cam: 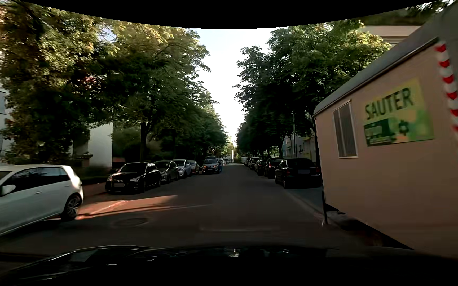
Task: Follow the waypoints while adhering to traffic rules and regulations
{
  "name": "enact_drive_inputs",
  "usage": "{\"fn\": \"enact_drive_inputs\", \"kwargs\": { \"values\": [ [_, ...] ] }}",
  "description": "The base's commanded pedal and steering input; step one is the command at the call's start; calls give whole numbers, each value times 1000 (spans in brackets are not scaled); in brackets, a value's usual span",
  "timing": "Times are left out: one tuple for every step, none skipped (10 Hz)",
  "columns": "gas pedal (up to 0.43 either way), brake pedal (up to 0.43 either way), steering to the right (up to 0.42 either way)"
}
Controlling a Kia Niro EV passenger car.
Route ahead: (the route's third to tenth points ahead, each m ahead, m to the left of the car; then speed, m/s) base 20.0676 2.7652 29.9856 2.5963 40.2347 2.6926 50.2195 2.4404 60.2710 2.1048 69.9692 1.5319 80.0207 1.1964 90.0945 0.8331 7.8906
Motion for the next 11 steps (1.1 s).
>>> {"fn": "enact_drive_inputs", "kwargs": {
  "values": [
    [67,0,4],
    [67,0,4],
    [67,0,4],
    [67,0,3],
    [67,0,3],
    [67,0,3],
    [67,0,3],
    [67,0,1],
    [67,0,1],
    [67,0,1],
    [67,0,0]
  ]
}}
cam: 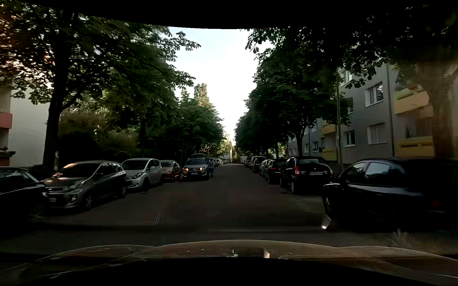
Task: Follow the waypoints while adhering to traffic rules and regulations
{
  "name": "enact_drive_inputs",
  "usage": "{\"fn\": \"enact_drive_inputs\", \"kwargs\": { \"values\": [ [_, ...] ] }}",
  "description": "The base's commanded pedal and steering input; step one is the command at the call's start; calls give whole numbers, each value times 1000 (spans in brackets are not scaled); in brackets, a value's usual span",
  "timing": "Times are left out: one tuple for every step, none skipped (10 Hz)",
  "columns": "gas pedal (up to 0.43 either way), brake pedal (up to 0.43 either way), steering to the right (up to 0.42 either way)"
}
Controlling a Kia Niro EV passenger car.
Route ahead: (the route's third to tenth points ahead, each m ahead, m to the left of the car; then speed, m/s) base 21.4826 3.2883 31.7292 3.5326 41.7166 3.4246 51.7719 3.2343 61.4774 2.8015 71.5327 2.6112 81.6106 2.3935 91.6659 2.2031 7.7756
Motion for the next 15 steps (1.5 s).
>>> {"fn": "enact_drive_inputs", "kwargs": {
  "values": [
    [67,0,-1],
    [67,0,-1],
    [67,0,-1],
    [67,0,-1],
    [67,0,-2],
    [67,0,-3],
    [67,0,-4],
    [67,0,-4],
    [67,0,-5],
    [67,0,-6],
    [67,0,-6],
    [67,0,-6],
    [67,0,-6],
    [79,0,-7],
    [79,0,-6]
  ]
}}
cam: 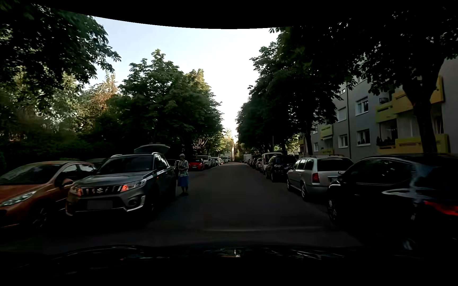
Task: Follow the waypoints while adhering to traffic rules and regulations
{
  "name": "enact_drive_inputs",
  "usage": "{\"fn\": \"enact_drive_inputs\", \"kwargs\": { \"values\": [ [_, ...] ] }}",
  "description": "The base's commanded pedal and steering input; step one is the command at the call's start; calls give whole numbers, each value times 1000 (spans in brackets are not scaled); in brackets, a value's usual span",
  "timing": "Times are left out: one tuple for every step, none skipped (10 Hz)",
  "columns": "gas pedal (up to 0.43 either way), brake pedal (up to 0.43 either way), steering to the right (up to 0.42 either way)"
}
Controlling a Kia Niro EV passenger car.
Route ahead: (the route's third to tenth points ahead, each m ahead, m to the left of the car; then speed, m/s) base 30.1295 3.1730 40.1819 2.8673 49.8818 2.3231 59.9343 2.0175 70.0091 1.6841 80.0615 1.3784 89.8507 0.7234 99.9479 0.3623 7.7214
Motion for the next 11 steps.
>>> {"fn": "enact_drive_inputs", "kwargs": {
  "values": [
    [79,0,-5],
    [79,0,-5],
    [79,0,-5],
    [79,0,-4],
    [79,0,-3],
    [79,0,-3],
    [79,0,-2],
    [79,0,-1],
    [79,0,-1],
    [79,0,0],
    [87,0,0]
  ]
}}
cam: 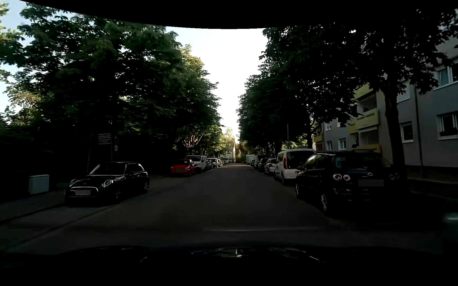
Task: Follow the waypoints while adhering to traffic rules and regulations
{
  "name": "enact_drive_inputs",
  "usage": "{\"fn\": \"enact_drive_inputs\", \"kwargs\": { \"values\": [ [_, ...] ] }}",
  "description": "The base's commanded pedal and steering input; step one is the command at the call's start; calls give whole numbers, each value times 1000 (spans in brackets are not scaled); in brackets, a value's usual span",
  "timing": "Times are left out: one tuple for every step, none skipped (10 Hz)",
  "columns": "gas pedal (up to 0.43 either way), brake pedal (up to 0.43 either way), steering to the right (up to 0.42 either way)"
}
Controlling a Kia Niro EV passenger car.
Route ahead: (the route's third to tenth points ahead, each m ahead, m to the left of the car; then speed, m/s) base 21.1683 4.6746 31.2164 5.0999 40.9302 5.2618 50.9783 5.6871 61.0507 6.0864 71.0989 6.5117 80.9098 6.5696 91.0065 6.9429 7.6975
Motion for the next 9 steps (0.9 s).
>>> {"fn": "enact_drive_inputs", "kwargs": {
  "values": [
    [110,0,0],
    [110,0,2],
    [110,0,2],
    [110,0,2],
    [110,0,2],
    [110,0,2],
    [110,0,3],
    [110,0,4],
    [110,0,5]
  ]
}}
